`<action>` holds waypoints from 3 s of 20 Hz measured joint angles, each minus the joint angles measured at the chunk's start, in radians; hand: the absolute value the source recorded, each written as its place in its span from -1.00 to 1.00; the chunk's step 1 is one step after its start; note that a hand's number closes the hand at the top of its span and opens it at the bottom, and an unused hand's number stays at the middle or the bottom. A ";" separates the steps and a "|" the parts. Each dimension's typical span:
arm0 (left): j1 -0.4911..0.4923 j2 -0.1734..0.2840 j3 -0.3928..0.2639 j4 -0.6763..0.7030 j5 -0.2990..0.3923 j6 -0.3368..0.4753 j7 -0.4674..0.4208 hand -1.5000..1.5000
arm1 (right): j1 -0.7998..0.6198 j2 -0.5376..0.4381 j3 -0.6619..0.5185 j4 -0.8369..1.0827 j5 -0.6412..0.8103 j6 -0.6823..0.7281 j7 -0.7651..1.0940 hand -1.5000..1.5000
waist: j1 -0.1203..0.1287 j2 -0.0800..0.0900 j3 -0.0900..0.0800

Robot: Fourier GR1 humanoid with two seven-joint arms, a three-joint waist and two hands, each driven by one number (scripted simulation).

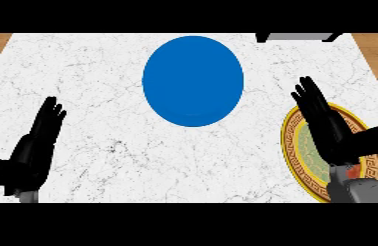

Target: Pick the sweet potato from the plate and place it in the plate

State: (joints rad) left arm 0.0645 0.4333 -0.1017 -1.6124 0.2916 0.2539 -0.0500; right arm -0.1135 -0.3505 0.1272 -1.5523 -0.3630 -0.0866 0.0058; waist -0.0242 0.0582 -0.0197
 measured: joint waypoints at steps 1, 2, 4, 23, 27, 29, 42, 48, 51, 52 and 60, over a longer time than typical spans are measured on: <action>-0.004 -0.001 -0.001 0.016 0.000 -0.007 0.006 0.00 | 0.004 -0.009 -0.007 0.001 -0.010 0.016 0.007 1.00 | 0.003 -0.012 0.004; -0.010 -0.005 -0.008 0.035 -0.008 -0.006 0.016 0.00 | 0.007 -0.027 -0.023 -0.004 -0.036 0.051 0.015 1.00 | 0.005 -0.022 0.008; -0.015 -0.014 -0.022 0.057 -0.026 0.011 0.044 0.00 | 0.021 -0.078 -0.070 -0.017 -0.120 0.157 0.014 1.00 | 0.002 -0.036 0.013; -0.076 -0.101 -0.124 0.147 -0.106 0.088 0.204 0.00 | 0.240 -0.318 -0.255 0.258 0.085 0.552 -0.651 -1.00 | 0.005 -0.055 0.024; -0.103 -0.106 -0.130 0.159 -0.121 0.088 0.220 0.00 | 0.225 -0.409 -0.249 0.304 0.250 0.492 -0.718 -1.00 | 0.018 -0.055 0.023; -0.119 -0.115 -0.133 0.159 -0.125 0.092 0.237 0.00 | 0.228 -0.452 -0.247 0.310 0.320 0.461 -0.743 -1.00 | 0.019 -0.056 0.022; -0.125 -0.145 -0.126 0.178 -0.159 0.084 0.235 0.00 | 0.128 -0.623 -0.108 0.275 0.595 0.561 -0.606 -1.00 | 0.032 -0.057 0.019; -0.130 -0.158 -0.094 0.199 -0.170 0.052 0.227 0.00 | 0.084 -0.582 -0.072 0.287 0.695 0.605 -0.549 -1.00 | 0.028 -0.058 0.020; -0.121 -0.168 -0.091 0.165 -0.194 0.056 0.252 0.00 | 0.058 -0.544 -0.061 0.337 0.755 0.603 -0.563 -1.00 | 0.029 -0.058 0.020; -0.114 -0.169 -0.085 0.155 -0.196 0.051 0.255 0.00 | 0.051 -0.530 -0.058 0.355 0.777 0.597 -0.570 -1.00 | 0.029 -0.058 0.020; -0.118 -0.186 -0.037 0.169 -0.221 0.006 0.262 0.00 | 0.030 -0.478 -0.068 0.381 0.867 0.598 -0.584 -1.00 | 0.025 -0.059 0.020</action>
State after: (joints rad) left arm -0.0533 0.2469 -0.1385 -1.4437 0.0703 0.2598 0.2118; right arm -0.0837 -0.8289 0.0595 -1.1709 0.5039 0.5114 -0.5782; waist 0.0009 -0.0003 -0.0002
